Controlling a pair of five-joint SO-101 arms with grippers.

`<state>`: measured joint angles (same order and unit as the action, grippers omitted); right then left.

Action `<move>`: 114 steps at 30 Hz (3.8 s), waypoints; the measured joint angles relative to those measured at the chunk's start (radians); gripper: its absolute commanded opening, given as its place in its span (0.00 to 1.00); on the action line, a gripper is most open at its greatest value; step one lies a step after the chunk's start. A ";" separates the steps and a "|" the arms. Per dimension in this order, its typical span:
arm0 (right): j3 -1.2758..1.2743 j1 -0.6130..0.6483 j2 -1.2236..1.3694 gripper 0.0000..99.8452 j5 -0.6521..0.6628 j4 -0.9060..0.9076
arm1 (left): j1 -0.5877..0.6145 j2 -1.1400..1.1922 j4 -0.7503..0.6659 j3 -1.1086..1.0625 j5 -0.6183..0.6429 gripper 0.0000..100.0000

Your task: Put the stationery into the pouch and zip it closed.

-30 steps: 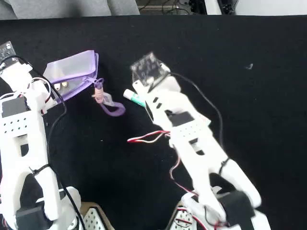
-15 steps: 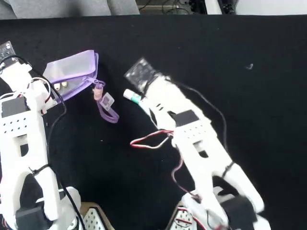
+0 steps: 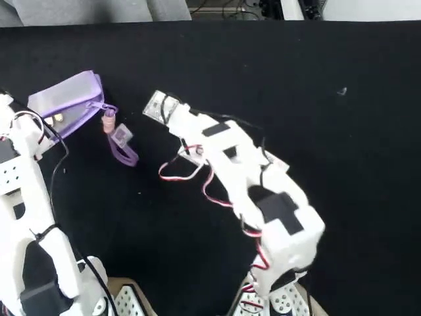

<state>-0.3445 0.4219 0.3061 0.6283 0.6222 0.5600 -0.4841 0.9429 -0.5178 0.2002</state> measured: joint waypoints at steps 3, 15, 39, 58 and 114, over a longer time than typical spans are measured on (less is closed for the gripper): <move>0.087 0.002 0.078 0.24 0.000 0.018 | 0.002 0.000 0.000 0.000 0.000 0.03; 0.434 -0.009 0.272 0.02 0.000 0.298 | -0.003 0.000 0.000 0.000 0.000 0.03; 0.568 -0.094 -0.005 0.01 -0.057 0.542 | -0.252 0.000 0.304 0.204 -0.002 0.03; 0.212 -0.028 -0.802 0.01 -0.339 0.399 | -0.445 0.000 0.397 0.236 -0.002 0.03; -0.967 0.264 -0.494 0.04 -0.361 -1.884 | -0.465 -0.003 0.371 0.218 0.006 0.03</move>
<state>-1.3111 0.6859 -0.1880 0.2677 -1.2620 0.0951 -0.4872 1.3142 -0.3000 0.2064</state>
